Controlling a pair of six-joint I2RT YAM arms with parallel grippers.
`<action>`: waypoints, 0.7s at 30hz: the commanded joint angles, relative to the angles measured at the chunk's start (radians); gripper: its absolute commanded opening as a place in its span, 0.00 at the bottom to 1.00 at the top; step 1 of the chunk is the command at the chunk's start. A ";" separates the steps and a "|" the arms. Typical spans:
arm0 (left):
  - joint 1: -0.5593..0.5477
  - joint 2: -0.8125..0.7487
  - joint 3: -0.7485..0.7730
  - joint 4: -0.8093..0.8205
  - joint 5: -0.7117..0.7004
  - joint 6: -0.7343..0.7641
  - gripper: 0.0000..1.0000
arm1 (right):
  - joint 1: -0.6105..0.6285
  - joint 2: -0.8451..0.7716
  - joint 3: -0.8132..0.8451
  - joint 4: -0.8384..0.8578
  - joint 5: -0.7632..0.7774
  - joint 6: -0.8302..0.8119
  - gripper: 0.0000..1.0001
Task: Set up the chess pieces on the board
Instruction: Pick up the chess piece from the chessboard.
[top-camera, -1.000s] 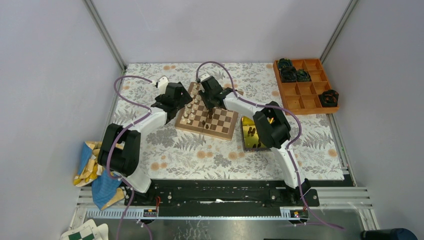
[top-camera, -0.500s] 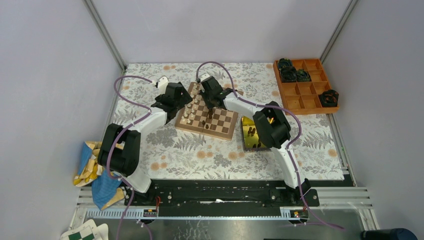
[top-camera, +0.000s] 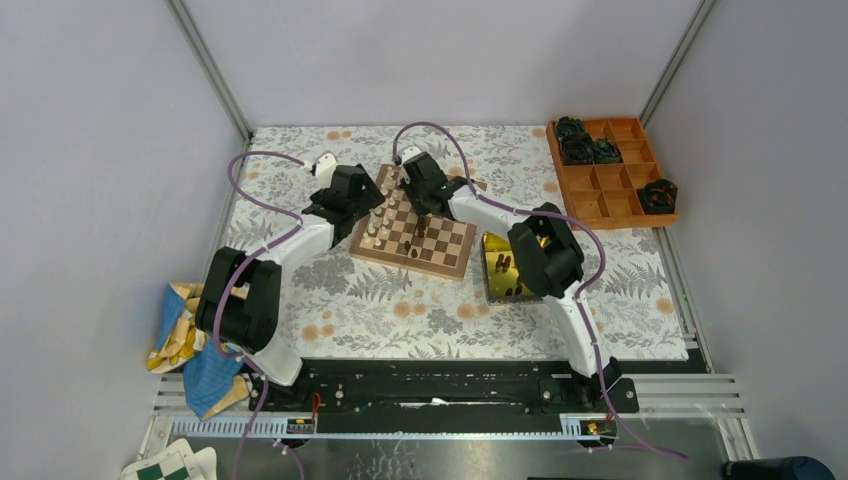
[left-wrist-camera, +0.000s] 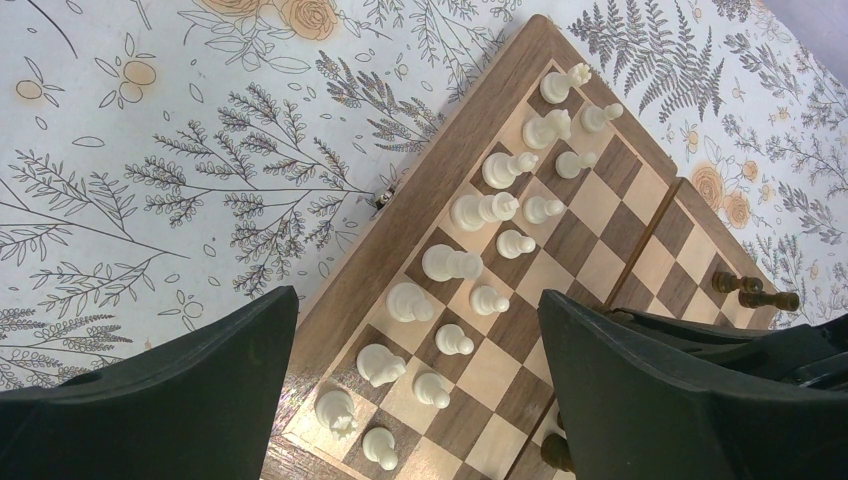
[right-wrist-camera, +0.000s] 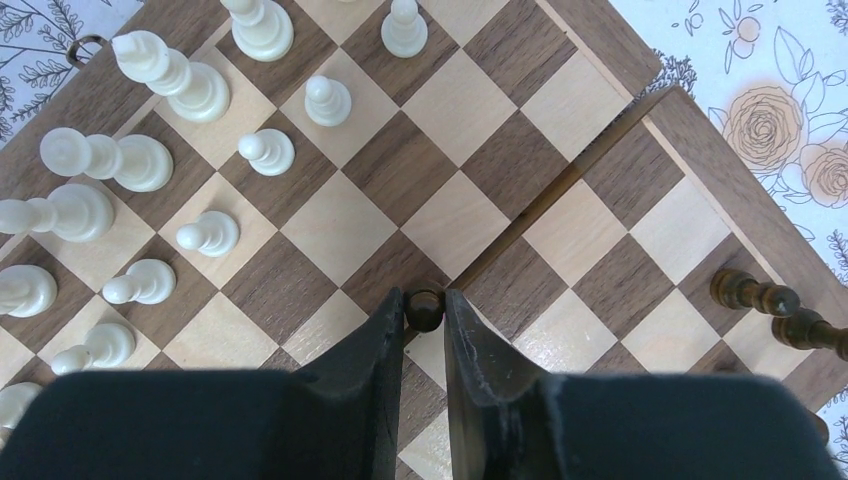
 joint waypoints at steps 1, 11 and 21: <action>-0.001 -0.029 -0.014 0.031 -0.027 -0.009 0.98 | -0.004 -0.097 -0.009 0.054 0.032 -0.021 0.03; -0.001 -0.032 -0.014 0.031 -0.025 -0.009 0.98 | -0.024 -0.141 -0.052 0.080 0.105 0.005 0.00; -0.001 -0.032 -0.014 0.034 -0.019 -0.012 0.98 | -0.077 -0.184 -0.143 0.101 0.158 0.095 0.00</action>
